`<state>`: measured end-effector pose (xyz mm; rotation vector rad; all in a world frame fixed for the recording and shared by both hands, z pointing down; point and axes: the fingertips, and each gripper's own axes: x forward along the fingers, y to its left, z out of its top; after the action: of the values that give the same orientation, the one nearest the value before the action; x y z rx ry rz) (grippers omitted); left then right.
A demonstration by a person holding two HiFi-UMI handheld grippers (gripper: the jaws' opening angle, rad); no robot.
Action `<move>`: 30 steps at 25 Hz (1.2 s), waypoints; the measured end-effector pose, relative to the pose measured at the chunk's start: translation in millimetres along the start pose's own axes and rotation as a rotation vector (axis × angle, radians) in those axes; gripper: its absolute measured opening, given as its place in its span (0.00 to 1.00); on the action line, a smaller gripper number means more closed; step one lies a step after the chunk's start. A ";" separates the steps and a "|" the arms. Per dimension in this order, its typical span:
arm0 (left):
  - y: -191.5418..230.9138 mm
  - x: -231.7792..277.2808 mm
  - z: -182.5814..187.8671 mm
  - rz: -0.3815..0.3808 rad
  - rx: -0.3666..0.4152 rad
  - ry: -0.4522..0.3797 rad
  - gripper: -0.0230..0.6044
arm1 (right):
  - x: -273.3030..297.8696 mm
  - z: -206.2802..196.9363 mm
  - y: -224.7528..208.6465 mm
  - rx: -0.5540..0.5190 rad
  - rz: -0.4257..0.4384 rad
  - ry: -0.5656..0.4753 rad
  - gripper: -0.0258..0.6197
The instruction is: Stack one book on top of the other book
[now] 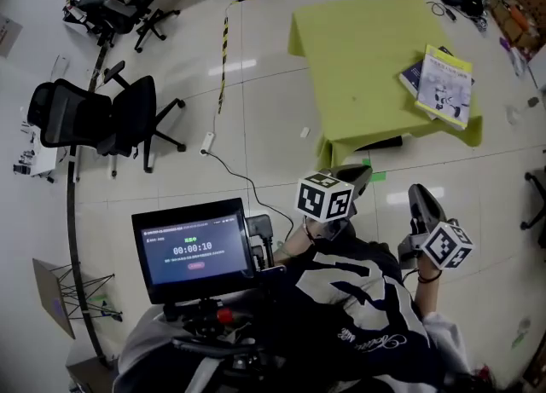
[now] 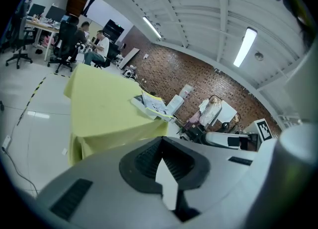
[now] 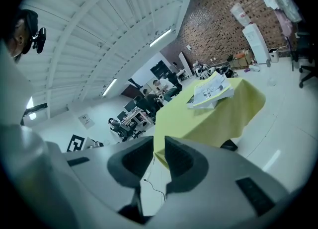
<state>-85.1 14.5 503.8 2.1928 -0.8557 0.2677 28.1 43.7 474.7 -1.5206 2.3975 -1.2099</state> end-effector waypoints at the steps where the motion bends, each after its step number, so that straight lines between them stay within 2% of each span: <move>1: -4.7 -0.2 0.0 -0.010 0.005 -0.003 0.04 | -0.5 0.0 1.1 0.008 0.010 -0.004 0.14; 7: -50.5 0.5 -6.6 -0.045 0.034 -0.028 0.04 | -21.4 4.0 13.2 0.050 0.081 -0.014 0.14; 12: -96.1 12.7 -40.6 -0.059 -0.025 -0.016 0.04 | -64.5 -8.5 2.6 0.031 0.068 0.008 0.12; 16: -131.2 13.0 -68.6 -0.033 -0.036 -0.019 0.04 | -105.7 -18.3 -13.0 0.037 0.050 0.022 0.05; 18: -144.3 12.3 -80.2 -0.019 -0.037 -0.022 0.04 | -122.0 -19.7 -21.2 0.027 0.048 0.020 0.04; 22: -160.5 11.2 -97.4 0.015 -0.035 -0.034 0.04 | -144.6 -23.4 -34.3 0.020 0.069 0.014 0.03; 30: -169.4 3.3 -100.3 0.055 -0.021 -0.047 0.04 | -153.3 -32.0 -24.3 0.015 0.131 0.031 0.03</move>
<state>35.2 168.1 477.4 2.1661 -0.9413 0.2341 111.1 177.8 459.7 -1.3263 2.4581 -1.2293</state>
